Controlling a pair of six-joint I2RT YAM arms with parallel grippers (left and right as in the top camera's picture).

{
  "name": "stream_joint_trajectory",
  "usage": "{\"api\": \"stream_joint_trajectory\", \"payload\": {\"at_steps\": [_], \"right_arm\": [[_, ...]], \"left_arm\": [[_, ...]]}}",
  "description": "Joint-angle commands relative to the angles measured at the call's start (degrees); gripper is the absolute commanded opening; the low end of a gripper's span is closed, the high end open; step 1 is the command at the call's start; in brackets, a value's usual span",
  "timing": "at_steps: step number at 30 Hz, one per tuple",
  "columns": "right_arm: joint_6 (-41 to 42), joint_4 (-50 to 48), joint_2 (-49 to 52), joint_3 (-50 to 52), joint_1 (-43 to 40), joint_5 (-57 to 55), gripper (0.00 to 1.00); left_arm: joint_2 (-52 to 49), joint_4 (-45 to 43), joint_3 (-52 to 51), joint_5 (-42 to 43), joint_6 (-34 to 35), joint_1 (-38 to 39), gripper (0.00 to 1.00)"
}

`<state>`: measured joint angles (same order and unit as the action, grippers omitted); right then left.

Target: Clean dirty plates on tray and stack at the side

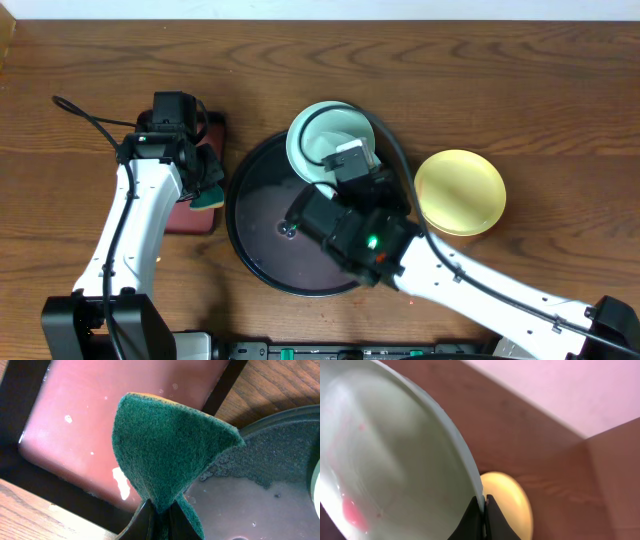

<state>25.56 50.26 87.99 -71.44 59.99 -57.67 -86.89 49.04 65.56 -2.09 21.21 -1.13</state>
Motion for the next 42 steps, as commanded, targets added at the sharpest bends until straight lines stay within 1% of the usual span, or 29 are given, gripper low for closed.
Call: {"api": "stream_joint_trajectory", "payload": {"at_steps": [1,5,9,12,15,17,21,23,26,27,31,34,37,42], "right_arm": [[-0.37,-0.37,-1.31,-0.94,3.08,-12.96,0.01],[-0.28,-0.72,-1.31,-0.94,3.58,-11.17,0.01],[3.93,0.31,-1.31,-0.94,2.62,-7.39,0.01],[6.54,0.52,-1.44,-0.94,-0.13,2.45,0.01],[8.33,0.55,-2.25,-0.94,-4.68,13.03,0.01],[8.33,0.63,-3.82,-0.94,-9.49,21.14,0.01],[8.24,1.18,-7.52,-0.94,-17.64,30.84,0.01],[7.58,2.36,-10.40,-0.94,-24.48,36.96,0.01],[7.56,4.83,-12.79,-0.94,-31.93,41.46,0.01],[7.56,7.41,-14.03,-0.94,-37.44,43.04,0.01],[7.21,13.31,-14.88,-0.87,-48.17,43.19,0.01],[5.01,16.02,-14.56,-0.42,-55.15,43.74,0.01],[3.19,16.44,-13.79,1.18,-60.50,44.89,0.01],[3.04,15.04,-12.07,5.73,-65.33,45.13,0.01]], "left_arm": [[0.02,0.00,0.68,-0.04,0.52,-0.20,0.08],[0.02,0.00,0.68,-0.04,0.52,-0.20,0.08],[0.02,0.04,0.68,-0.04,0.52,-0.20,0.07],[0.02,0.04,0.68,-0.04,0.52,-0.20,0.08],[0.02,0.04,0.68,-0.04,0.52,-0.20,0.07],[0.02,0.04,0.68,-0.04,0.52,-0.20,0.08],[0.02,0.02,0.68,-0.04,0.52,-0.20,0.07],[0.02,0.02,0.68,-0.04,0.50,-0.20,0.07],[0.02,0.02,0.68,-0.04,0.52,-0.20,0.07],[0.02,0.02,0.68,-0.04,0.50,-0.20,0.07],[0.02,0.00,0.68,-0.04,0.50,-0.20,0.07],[0.02,0.00,0.68,-0.04,0.50,-0.20,0.07],[0.02,-0.04,0.68,-0.04,0.50,-0.20,0.07],[0.02,-0.02,0.68,-0.04,0.50,-0.20,0.08]]}}
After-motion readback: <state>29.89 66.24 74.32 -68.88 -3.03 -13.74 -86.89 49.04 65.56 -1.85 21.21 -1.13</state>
